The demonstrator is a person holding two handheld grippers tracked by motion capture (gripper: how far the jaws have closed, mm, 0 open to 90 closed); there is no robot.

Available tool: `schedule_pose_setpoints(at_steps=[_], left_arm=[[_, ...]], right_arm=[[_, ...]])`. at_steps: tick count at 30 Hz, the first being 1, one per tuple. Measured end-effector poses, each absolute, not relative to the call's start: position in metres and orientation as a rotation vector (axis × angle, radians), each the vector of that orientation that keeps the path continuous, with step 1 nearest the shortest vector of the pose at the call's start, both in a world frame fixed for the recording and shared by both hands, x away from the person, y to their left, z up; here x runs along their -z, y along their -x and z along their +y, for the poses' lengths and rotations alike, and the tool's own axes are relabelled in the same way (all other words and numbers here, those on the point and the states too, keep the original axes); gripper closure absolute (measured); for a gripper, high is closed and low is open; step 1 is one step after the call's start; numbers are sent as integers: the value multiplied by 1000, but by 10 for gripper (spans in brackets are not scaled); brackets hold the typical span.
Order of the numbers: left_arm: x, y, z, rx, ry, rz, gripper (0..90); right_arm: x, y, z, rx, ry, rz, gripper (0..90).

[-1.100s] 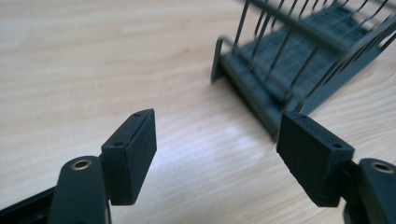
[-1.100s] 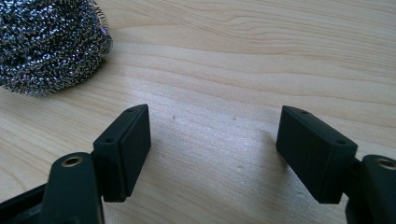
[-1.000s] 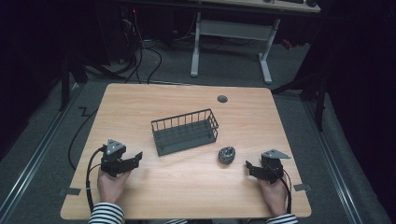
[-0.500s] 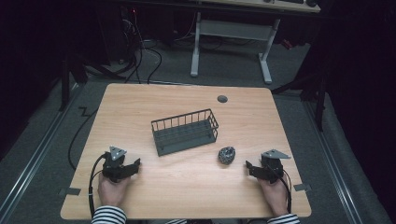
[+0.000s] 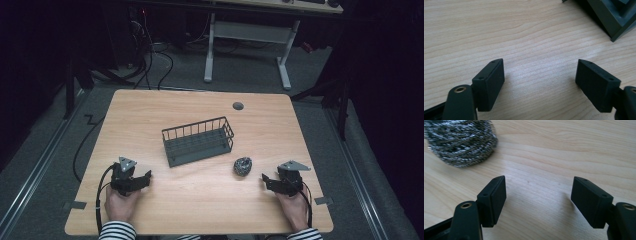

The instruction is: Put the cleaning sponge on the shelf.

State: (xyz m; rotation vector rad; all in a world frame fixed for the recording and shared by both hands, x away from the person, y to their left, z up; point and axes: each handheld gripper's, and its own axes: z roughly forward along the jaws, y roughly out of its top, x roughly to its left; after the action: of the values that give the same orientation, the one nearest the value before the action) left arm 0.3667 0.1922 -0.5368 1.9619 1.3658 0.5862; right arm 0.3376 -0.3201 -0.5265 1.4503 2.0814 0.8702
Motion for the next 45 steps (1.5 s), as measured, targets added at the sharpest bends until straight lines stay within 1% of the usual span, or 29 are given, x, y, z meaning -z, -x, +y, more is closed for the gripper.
schedule_pose_setpoints(at_steps=[6, 10, 11, 19, 27, 34, 36, 40, 45], left_arm=[[537, -367, 192, -584, -1962, 1365, 231], [537, -367, 192, -584, -1962, 1365, 231], [537, -367, 192, -584, -1962, 1365, 231], [537, -367, 192, -584, -1962, 1365, 231], [537, -367, 192, -584, -1961, 1365, 231], [537, -367, 192, -584, -1961, 1365, 232], [537, -367, 192, -584, -1961, 1365, 232], [537, -367, 192, -583, -1961, 1364, 232], [537, -367, 192, -583, -1961, 1364, 232]], right_arm=[[511, -335, -306, -930, -1358, 2113, 266], [507, -335, -297, -952, -1330, 2140, 252], [505, -337, -289, -940, -1308, 2174, 239], [503, -346, -270, -956, -1281, 2221, 210], [502, -362, -253, -950, -1287, 2240, 157], [510, -375, -242, -904, -1315, 2272, 151], [511, -378, -240, -879, -1314, 2278, 170], [512, -378, -238, -880, -1295, 2293, 271], [510, -376, -237, -882, -1273, 2286, 300]])
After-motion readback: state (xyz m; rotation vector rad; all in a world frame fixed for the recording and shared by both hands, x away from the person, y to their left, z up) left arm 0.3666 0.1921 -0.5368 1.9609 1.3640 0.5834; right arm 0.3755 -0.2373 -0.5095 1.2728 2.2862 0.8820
